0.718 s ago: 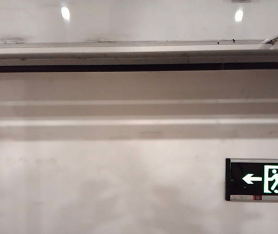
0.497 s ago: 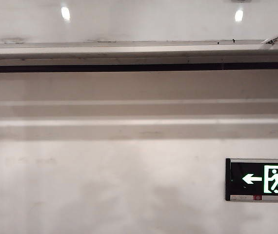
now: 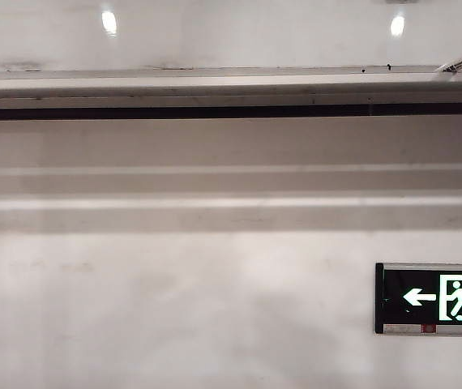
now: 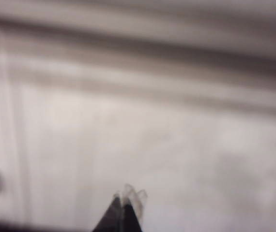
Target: Take a marker from the whiteboard tray, write "Hi!" on the whiteboard, and then put the marker back vertically into the whiteboard tray.
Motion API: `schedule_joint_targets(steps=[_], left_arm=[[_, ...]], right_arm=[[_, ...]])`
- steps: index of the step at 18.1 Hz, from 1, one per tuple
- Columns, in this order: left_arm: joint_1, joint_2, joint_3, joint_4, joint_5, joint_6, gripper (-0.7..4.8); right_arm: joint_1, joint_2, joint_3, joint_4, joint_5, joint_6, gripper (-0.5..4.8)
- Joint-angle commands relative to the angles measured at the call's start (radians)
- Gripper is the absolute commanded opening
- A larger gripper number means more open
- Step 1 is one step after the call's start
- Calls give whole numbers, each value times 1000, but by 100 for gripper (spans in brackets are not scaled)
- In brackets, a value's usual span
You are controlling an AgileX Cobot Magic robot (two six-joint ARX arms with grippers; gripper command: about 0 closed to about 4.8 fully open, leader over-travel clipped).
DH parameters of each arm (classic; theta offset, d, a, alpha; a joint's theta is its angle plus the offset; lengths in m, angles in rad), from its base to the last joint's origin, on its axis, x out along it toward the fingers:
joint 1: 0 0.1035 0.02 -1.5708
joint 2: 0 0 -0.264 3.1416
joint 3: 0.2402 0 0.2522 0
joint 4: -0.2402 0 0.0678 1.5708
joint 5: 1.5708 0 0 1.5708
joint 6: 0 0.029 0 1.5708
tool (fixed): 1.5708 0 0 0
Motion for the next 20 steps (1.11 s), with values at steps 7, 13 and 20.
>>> schedule_joint_targets(steps=[7,13,20], left_arm=[[0,352,511,-118,-17,2,-5],[-14,738,925,-193,149,32,-5],[-113,982,1183,-213,200,73,-5]], right_arm=[[0,404,471,-121,-27,5,-8],[0,792,711,-71,-150,-16,-6],[-2,947,698,87,-156,-87,308]])
